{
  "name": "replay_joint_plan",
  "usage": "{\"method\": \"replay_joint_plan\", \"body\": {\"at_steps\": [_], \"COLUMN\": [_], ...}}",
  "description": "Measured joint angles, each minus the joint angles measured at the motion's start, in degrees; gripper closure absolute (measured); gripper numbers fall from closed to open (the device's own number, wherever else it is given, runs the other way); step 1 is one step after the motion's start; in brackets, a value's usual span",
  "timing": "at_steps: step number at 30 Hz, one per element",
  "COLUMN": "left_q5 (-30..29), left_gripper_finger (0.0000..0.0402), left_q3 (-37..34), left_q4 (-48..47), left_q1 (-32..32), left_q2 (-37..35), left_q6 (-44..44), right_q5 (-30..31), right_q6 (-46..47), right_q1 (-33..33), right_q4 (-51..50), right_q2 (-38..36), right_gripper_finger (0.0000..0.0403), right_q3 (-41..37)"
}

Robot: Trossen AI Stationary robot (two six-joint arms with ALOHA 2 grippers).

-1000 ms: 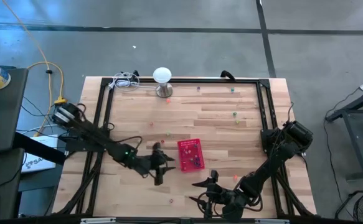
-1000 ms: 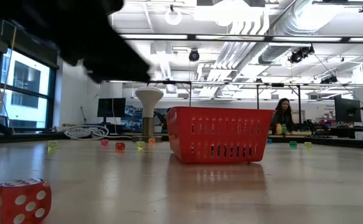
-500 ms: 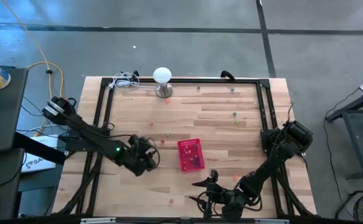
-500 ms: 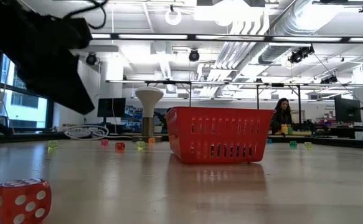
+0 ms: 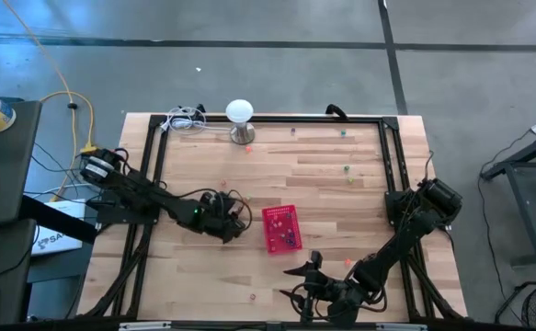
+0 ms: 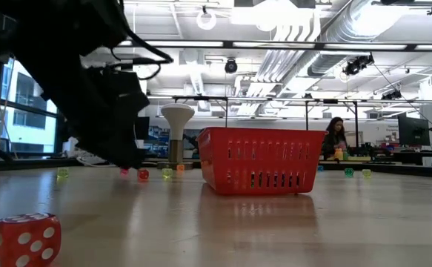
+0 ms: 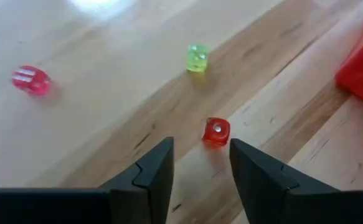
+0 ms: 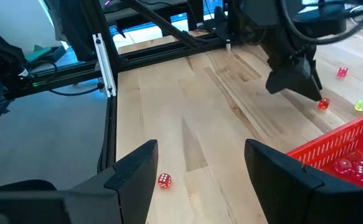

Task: Pick & Place Dice
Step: Put the red die into the red basket

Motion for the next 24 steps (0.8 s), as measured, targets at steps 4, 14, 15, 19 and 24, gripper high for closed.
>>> {"method": "replay_joint_plan", "body": {"at_steps": [4,14,15,19,24], "left_q5": [1.16,0.53,0.44,0.41,1.21], "left_gripper_finger": [0.0253,0.0253,0.0253,0.0253,0.0253], "left_q3": [0.00,0.04,0.04,0.04,0.04], "left_q4": [2.64,5.60,5.60,5.58,5.56], "left_q1": [0.93,0.80,1.09,2.26,2.70], "left_q2": [1.16,1.16,1.16,1.16,1.16], "left_q6": [3.27,8.84,9.44,11.45,13.16], "right_q5": [-0.02,0.00,0.00,0.00,0.00], "right_q6": [0.02,0.22,0.22,0.42,0.40], "right_q1": [0.02,0.02,0.02,0.02,0.02], "right_q4": [-0.39,-0.43,-0.43,-0.42,-0.43], "right_q2": [0.01,0.01,0.02,0.00,0.02], "right_gripper_finger": [0.0172,0.0172,0.0172,0.0172,0.0172], "right_q3": [0.00,0.00,0.00,0.00,0.00]}}
